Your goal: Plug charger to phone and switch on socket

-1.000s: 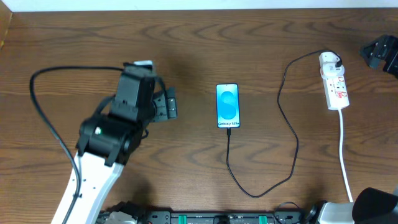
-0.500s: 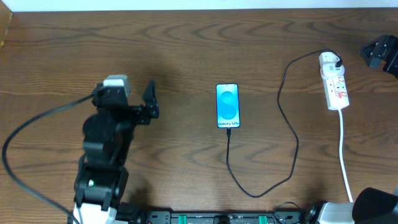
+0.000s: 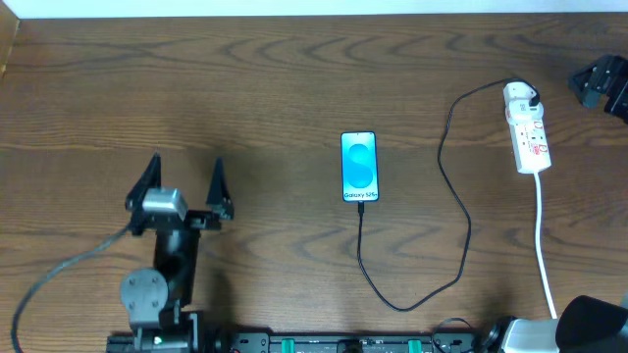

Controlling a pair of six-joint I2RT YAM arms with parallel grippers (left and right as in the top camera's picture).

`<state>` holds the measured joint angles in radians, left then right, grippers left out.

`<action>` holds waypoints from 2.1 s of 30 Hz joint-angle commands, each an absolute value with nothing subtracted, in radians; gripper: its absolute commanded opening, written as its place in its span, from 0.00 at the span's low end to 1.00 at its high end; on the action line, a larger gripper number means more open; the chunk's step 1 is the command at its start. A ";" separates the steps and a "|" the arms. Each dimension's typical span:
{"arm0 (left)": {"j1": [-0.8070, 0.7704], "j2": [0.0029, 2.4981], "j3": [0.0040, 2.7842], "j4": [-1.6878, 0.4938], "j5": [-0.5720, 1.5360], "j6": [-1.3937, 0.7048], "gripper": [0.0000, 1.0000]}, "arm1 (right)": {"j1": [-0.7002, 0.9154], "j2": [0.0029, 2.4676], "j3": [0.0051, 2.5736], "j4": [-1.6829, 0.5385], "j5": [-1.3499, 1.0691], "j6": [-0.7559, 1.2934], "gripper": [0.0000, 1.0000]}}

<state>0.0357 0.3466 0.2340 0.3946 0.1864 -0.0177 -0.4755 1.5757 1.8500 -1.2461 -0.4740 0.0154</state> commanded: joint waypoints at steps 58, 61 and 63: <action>0.143 0.001 0.004 -0.064 0.150 -0.069 0.92 | -0.467 1.570 1.849 -1.249 -0.476 0.022 0.99; 0.118 0.001 0.004 -0.064 0.149 -0.068 0.92 | -0.467 1.570 1.849 -1.249 -0.476 0.022 0.99; 0.104 0.001 0.004 -0.064 0.149 -0.068 0.92 | -0.467 1.570 1.849 -1.249 -0.476 0.022 0.99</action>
